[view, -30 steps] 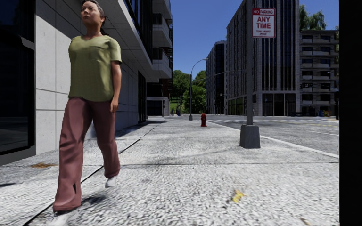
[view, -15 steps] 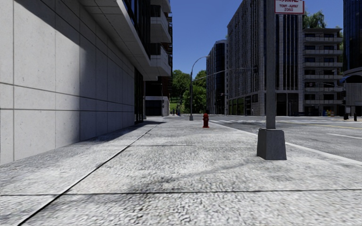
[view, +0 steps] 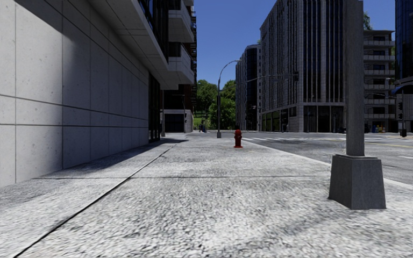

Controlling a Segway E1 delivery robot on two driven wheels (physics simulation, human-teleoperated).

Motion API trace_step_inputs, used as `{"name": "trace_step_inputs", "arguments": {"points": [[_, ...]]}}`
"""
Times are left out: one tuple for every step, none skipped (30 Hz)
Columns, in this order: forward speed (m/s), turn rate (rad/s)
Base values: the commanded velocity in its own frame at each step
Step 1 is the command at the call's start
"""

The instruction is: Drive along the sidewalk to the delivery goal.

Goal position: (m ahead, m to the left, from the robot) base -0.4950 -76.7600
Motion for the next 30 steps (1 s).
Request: {"name": "trace_step_inputs", "arguments": {"points": [[2.00, 0.00], [2.00, 0.00], [2.00, 0.00], [2.00, 0.00], [2.00, 0.00], [2.00, 0.00], [2.00, 0.00], [2.00, 0.00], [2.00, 0.00], [2.00, 0.00], [2.00, 0.00], [2.00, 0.00], [2.00, 0.00], [2.00, 0.00], [2.00, 0.00], [2.00, 0.00], [2.00, 0.00], [2.00, 0.00], [2.00, 0.00], [2.00, 0.00], [2.00, 0.00], [2.00, 0.00], [2.00, 0.00], [2.00, 0.00], [2.00, 0.00], [2.00, 0.00], [2.00, 0.00], [2.00, 0.00], [2.00, 0.00], [2.00, 0.00]]}}
